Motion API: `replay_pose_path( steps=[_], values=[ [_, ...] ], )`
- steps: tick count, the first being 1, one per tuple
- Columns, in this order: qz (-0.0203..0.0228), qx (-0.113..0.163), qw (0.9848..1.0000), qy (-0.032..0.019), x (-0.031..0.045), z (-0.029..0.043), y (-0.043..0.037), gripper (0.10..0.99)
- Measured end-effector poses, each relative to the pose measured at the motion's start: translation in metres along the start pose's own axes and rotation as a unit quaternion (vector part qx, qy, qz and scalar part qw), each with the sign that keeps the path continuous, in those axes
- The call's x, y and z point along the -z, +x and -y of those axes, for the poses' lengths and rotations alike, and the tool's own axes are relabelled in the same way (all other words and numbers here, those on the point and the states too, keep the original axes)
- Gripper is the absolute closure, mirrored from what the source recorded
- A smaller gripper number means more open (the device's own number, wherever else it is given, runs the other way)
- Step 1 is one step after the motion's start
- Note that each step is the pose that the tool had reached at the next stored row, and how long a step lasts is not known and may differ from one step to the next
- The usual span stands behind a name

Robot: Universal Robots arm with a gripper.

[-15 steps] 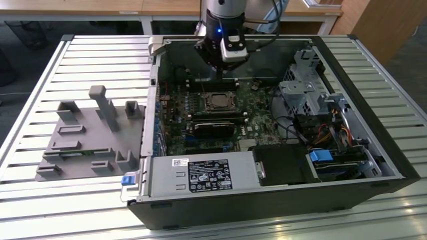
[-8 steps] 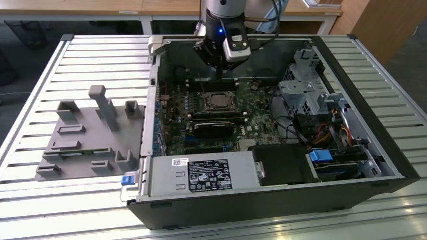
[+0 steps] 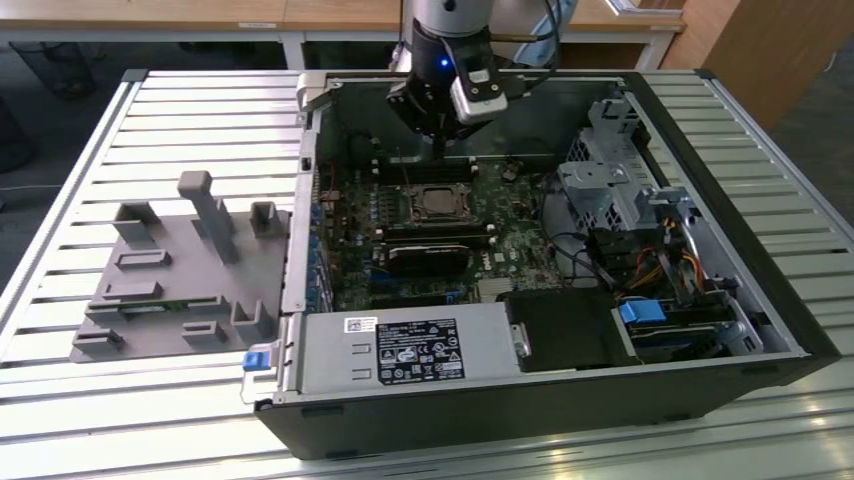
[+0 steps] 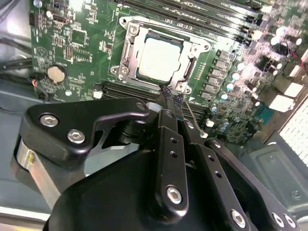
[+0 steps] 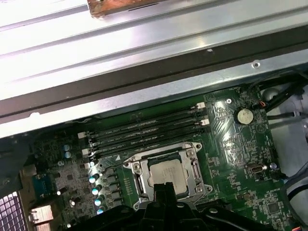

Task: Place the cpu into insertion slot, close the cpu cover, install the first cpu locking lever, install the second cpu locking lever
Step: 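Install the first cpu locking lever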

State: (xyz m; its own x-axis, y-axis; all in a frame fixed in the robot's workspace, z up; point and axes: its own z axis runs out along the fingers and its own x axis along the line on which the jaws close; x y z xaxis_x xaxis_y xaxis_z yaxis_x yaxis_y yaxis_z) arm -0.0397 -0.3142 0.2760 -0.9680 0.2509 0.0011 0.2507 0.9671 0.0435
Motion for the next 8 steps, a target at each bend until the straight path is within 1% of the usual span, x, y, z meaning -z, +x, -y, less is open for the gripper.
replay_pose_path(
  steps=[3,6,8],
  values=[
    [-0.0011,0.027,0.9996,0.0000,-0.0001,0.0000,-0.0001,0.980],
    [-0.0022,0.052,0.9987,-0.0001,-0.0002,0.0000,-0.0001,0.980],
    [-0.0027,0.063,0.9980,-0.0002,-0.0003,0.0000,0.0000,0.980]
  ],
)
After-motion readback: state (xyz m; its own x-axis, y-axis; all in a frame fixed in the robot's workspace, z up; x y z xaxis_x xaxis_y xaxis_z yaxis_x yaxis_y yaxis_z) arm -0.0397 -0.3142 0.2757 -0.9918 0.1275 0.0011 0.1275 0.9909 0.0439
